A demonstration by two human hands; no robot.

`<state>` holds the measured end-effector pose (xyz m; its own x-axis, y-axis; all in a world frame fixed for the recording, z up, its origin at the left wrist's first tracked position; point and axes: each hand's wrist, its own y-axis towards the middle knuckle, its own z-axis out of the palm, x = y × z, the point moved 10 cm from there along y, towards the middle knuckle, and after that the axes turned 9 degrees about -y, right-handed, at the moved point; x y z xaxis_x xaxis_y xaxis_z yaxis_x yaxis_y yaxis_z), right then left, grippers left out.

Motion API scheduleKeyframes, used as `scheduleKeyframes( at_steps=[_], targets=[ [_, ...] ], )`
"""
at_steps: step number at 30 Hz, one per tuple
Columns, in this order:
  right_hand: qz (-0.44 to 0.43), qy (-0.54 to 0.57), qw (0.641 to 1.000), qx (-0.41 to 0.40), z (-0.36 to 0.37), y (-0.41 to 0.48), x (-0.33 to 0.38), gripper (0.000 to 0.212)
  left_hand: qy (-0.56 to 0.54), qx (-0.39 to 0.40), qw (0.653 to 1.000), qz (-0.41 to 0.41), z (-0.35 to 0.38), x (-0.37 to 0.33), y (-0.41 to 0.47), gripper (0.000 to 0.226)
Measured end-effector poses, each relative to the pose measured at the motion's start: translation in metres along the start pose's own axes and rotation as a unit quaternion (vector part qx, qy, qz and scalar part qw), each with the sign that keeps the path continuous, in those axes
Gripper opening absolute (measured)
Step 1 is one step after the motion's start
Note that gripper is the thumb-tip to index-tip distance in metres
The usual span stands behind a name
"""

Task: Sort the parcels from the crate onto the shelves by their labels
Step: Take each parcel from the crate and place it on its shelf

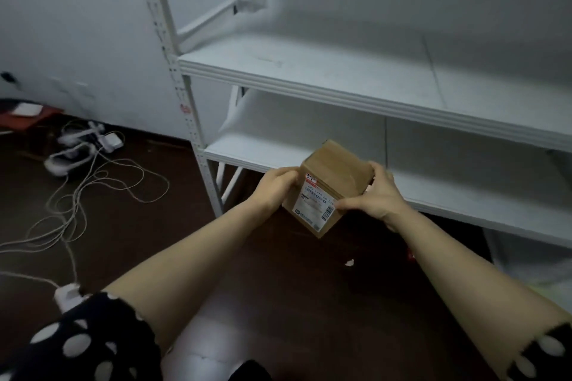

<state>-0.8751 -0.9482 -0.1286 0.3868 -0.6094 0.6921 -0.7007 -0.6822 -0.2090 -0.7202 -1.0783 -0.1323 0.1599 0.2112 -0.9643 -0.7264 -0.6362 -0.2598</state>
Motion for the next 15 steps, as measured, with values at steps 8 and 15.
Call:
scheduleKeyframes(
  at_steps=[8,15],
  targets=[
    [-0.018,-0.003,1.0,0.022,0.111,0.124,0.103,0.119,-0.018,-0.044,0.999,0.003,-0.145,0.0,0.087,0.047],
    [-0.001,0.018,0.999,0.034,0.191,0.223,0.161,0.12,0.005,-0.031,0.999,-0.027,-0.24,0.008,0.174,0.058]
  ],
)
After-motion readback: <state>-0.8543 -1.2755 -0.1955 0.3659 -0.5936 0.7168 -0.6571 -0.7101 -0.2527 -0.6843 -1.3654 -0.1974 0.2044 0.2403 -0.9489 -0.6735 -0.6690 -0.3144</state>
